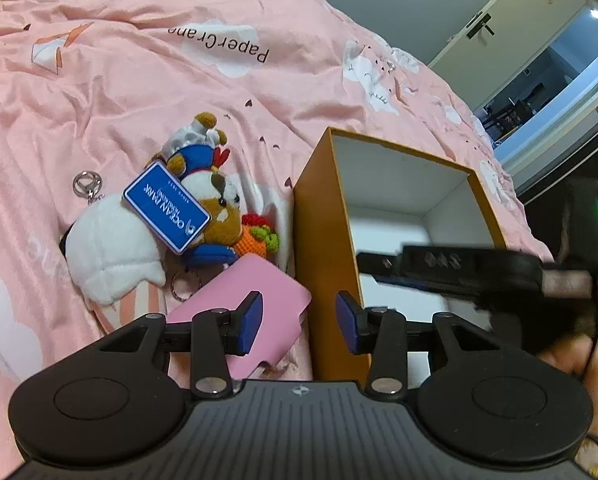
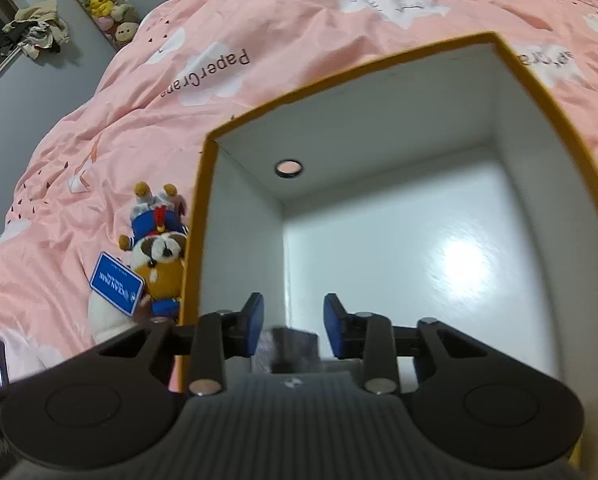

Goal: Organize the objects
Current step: 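Move the left gripper to the pink wallet while the right gripper withdraws from the box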

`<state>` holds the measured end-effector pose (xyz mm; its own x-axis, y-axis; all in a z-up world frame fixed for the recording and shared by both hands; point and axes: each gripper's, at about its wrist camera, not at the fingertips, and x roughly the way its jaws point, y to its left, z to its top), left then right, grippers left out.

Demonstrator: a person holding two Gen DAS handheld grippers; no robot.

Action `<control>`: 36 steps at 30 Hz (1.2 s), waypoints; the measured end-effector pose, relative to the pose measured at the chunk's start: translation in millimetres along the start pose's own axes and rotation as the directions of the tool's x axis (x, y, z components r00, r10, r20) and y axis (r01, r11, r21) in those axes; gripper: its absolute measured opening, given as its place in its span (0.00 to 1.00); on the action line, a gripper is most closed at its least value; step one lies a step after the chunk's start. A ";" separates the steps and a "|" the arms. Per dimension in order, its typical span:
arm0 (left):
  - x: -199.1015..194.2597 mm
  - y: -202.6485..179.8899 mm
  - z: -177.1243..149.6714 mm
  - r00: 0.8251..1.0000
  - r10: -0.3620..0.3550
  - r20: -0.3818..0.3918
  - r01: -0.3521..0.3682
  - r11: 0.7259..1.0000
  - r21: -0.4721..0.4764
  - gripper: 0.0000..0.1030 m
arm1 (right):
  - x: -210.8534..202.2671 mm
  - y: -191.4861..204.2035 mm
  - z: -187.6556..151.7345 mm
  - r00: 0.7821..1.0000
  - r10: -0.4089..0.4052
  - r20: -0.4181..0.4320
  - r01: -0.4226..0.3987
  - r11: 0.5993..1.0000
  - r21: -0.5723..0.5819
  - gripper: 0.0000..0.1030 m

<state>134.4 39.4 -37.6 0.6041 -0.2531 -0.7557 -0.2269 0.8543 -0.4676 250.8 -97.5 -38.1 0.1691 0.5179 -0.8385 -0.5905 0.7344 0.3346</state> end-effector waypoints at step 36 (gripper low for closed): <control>-35.4 45.3 -1.4 0.997 0.064 -0.052 -0.063 0.998 0.012 0.40 | -55.0 110.4 -64.1 0.993 0.059 0.105 0.003 0.858 -0.513 0.34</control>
<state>101.7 86.5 -32.6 0.5478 -0.2215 -0.8068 -0.2558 0.8738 -0.4136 125.7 -73.0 17.4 0.2160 0.6035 -0.7676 -0.9113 0.4069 0.0635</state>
